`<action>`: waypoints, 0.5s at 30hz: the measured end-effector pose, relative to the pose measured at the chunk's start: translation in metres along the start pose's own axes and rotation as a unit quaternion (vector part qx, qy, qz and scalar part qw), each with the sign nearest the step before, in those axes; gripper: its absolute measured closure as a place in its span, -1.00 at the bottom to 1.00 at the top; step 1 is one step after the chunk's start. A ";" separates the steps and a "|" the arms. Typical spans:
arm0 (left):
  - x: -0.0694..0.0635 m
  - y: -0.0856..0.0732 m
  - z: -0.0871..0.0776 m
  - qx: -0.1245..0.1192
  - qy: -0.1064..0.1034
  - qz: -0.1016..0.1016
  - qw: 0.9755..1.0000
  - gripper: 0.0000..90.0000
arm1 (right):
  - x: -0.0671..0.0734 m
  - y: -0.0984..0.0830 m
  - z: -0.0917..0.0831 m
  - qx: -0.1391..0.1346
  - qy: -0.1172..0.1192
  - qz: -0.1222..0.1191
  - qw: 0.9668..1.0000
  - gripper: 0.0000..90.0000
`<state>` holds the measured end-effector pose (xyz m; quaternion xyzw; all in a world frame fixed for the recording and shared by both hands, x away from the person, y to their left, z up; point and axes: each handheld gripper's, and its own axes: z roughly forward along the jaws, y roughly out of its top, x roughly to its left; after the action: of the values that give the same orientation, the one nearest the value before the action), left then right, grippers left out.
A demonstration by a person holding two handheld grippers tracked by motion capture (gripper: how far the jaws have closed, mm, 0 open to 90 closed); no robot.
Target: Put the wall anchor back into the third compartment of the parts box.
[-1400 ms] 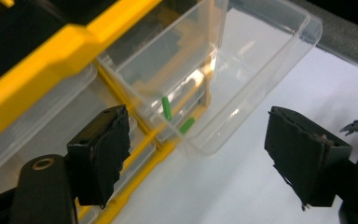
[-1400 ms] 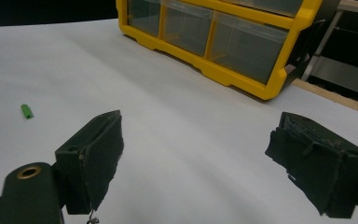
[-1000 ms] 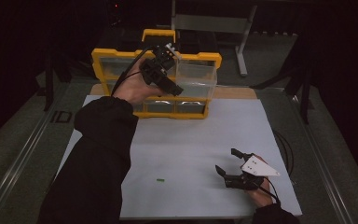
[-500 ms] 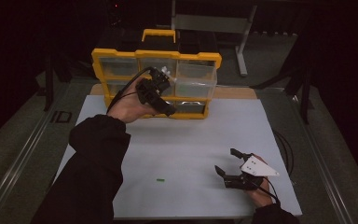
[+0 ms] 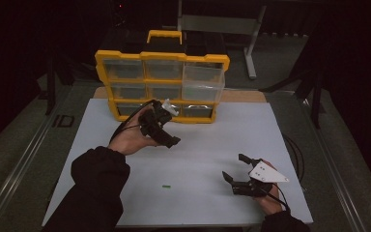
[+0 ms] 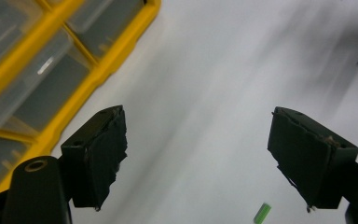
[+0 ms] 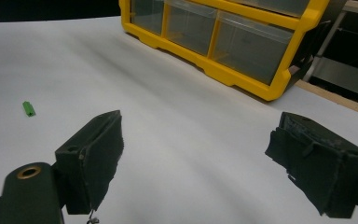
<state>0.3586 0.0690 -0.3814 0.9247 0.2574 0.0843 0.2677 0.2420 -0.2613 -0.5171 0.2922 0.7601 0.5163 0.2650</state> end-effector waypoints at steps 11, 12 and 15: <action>-0.020 -0.040 0.031 0.029 0.005 0.018 0.999 -0.56 | 0.000 0.000 0.000 0.001 0.000 0.000 1.000 -0.66; -0.020 -0.040 0.031 0.029 0.005 0.018 0.999 -0.56 | 0.000 0.000 0.000 0.001 0.000 0.000 1.000 -0.66; -0.024 -0.052 0.042 0.028 -0.001 0.011 1.000 -0.56 | 0.000 0.000 0.000 0.002 0.001 -0.001 1.000 -0.66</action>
<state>0.3285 0.0755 -0.4450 0.9348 0.2491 0.0787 0.2406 0.2420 -0.2608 -0.5172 0.2913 0.7615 0.5149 0.2649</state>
